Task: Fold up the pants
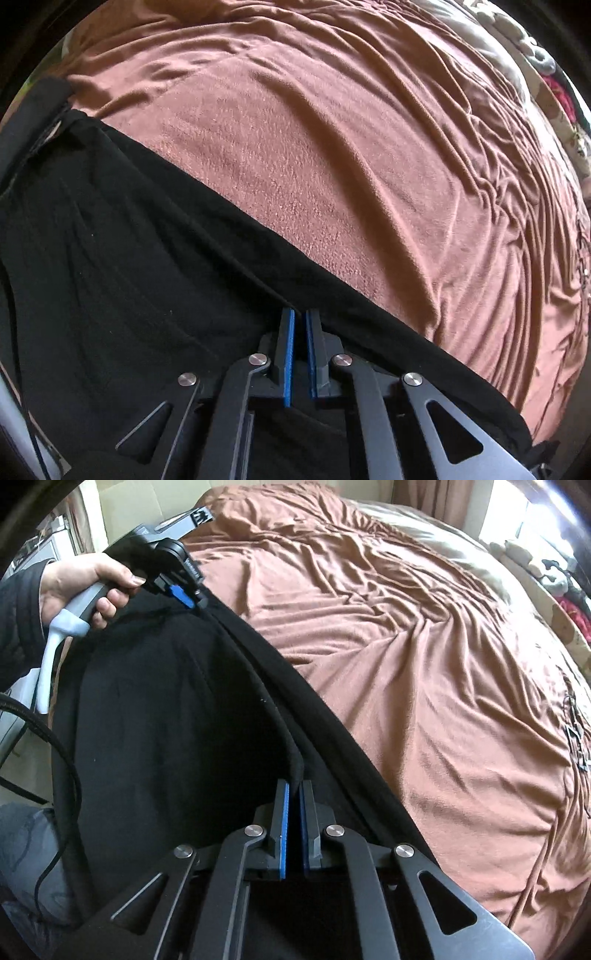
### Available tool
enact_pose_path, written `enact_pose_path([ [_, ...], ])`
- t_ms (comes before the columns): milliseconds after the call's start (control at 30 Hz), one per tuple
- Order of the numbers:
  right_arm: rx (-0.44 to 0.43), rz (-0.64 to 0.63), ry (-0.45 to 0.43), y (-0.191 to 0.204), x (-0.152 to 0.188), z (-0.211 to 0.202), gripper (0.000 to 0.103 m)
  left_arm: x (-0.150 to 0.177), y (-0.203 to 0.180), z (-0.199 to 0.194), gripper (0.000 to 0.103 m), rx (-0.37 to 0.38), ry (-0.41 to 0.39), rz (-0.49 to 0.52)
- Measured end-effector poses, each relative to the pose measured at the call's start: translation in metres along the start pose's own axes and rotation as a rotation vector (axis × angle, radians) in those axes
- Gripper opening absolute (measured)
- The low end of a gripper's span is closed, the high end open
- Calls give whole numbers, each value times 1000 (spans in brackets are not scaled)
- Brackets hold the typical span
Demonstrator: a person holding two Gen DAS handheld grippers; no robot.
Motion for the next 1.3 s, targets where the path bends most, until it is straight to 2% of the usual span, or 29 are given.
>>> enact_pose_path([
  [133,38,17,-12,-4,1,-9,0,-4,0,-17,2,58,-27,4],
  [400,108,55,-33,-16,-13,-17,0,-16,-2,-37,1,105,-59,-2],
  [533,113,71,-16,-21,-16,-5,0,-19,-11,-31,1,103,-57,-6],
  [733,92,110,53,-32,-8,35,0,-24,-15,4,2,80,-32,-18],
  [833,82,155,60,-41,-5,54,4,-27,-16,8,3,81,-56,10],
  [933,74,225,52,-54,-1,51,16,-29,-18,5,12,126,-35,30],
  [1000,72,274,24,-62,1,37,36,-32,-16,0,23,151,-31,29],
  [1033,78,290,11,-67,3,29,52,-34,-11,-5,37,144,-43,33],
  [1067,93,312,-15,-73,6,15,60,-36,-7,-12,49,140,-65,44],
  [1133,113,340,-40,-80,13,-5,60,-39,-3,-21,58,138,-99,73],
  [1300,192,413,-34,-98,51,-46,60,-43,18,-39,59,142,-128,128],
])
Point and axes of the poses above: each gripper's, at about its wrist camera, not at the fingertips, and z roughly the way its jaws point, y to its left, x to its underside, the point moved 9 cm from there along z, roughly the way its jaws point, and after that the axes turned 9 degrees about -z, right-handed, at the moved point
